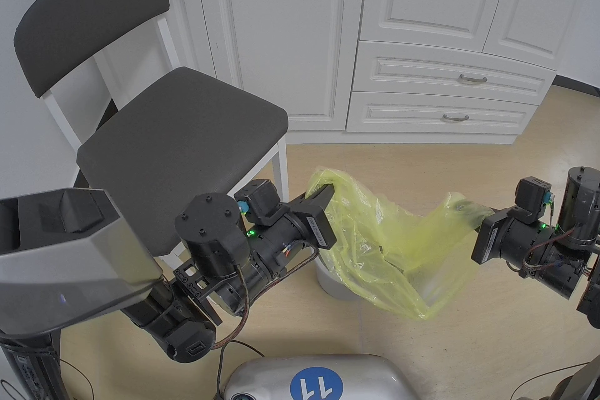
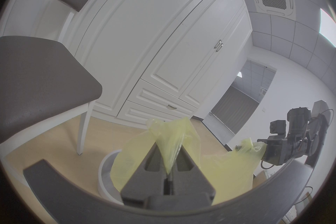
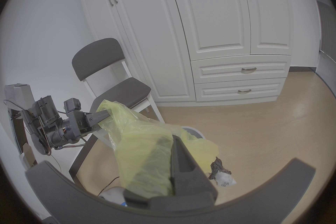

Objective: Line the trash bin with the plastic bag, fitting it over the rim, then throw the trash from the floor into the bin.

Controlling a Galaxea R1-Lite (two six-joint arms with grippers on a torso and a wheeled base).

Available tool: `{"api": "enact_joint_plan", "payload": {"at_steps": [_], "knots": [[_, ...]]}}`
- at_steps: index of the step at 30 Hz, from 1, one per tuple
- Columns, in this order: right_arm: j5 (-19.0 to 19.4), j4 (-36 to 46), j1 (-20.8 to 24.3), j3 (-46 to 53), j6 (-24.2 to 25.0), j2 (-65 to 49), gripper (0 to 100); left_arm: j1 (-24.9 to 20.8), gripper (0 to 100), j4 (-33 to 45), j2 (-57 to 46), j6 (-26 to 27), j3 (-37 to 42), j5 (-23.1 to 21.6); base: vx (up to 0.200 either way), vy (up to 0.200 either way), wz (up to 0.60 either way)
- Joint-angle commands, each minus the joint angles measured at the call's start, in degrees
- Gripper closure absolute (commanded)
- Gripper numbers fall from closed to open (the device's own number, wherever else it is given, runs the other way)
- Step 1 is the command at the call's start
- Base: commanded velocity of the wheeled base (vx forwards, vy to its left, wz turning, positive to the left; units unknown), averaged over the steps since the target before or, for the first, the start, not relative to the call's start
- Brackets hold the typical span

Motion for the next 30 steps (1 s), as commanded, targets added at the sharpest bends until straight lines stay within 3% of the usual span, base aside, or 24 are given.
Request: {"api": "enact_joint_plan", "payload": {"at_steps": [1,30], "knots": [[-0.04,0.20,-0.15,-0.01,-0.10,-1.11,100,0.73,100,-0.03,0.18,0.10,-0.39,0.37,0.000,0.000,0.00],[0.40,0.46,0.38,-0.36,-0.45,3.81,100,-1.38,100,0.49,2.64,1.24,-1.98,0.98,0.000,0.000,0.00]]}}
